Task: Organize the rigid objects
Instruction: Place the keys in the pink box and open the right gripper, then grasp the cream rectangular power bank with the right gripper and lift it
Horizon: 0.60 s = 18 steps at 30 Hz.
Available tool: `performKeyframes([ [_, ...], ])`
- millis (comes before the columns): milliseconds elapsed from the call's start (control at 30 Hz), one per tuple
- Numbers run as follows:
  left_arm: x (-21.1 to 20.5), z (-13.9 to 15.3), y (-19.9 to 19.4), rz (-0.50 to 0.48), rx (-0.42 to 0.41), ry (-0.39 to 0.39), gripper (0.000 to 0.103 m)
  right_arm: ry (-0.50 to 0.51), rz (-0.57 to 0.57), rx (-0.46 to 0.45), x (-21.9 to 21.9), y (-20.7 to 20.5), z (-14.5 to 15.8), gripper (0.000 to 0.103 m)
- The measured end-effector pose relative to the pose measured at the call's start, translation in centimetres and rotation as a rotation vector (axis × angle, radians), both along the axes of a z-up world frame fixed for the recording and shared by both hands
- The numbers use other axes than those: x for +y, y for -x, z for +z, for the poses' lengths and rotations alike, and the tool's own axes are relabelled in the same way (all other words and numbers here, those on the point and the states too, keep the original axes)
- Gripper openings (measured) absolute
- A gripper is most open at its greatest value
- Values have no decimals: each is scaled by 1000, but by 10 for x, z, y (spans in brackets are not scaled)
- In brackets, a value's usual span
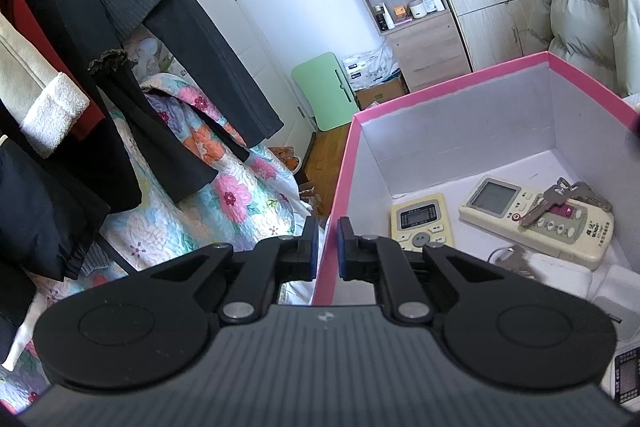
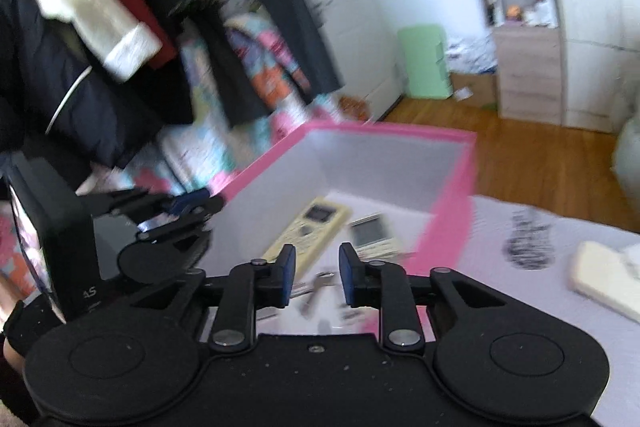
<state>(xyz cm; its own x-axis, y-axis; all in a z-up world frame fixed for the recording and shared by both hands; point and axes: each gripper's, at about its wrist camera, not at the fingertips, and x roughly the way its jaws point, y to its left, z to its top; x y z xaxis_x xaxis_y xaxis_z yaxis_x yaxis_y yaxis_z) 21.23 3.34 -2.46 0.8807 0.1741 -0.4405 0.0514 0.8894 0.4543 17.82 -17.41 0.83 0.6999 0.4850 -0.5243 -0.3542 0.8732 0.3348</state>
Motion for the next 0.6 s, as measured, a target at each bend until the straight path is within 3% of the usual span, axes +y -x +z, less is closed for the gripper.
performKeyframes([
  [200, -1, 0, 0, -1, 0, -3, 10, 102, -182, 32, -69, 16, -10, 34],
  [367, -2, -1, -3, -1, 15, -6, 10, 210, -266, 61, -110, 15, -24, 36],
  [467, -2, -1, -3, -2, 14, -8, 10, 280, -278, 61, -125, 8, -29, 46],
  [600, -2, -1, -3, -3, 14, -1, 10, 251, -303, 115, -146, -16, -35, 53],
])
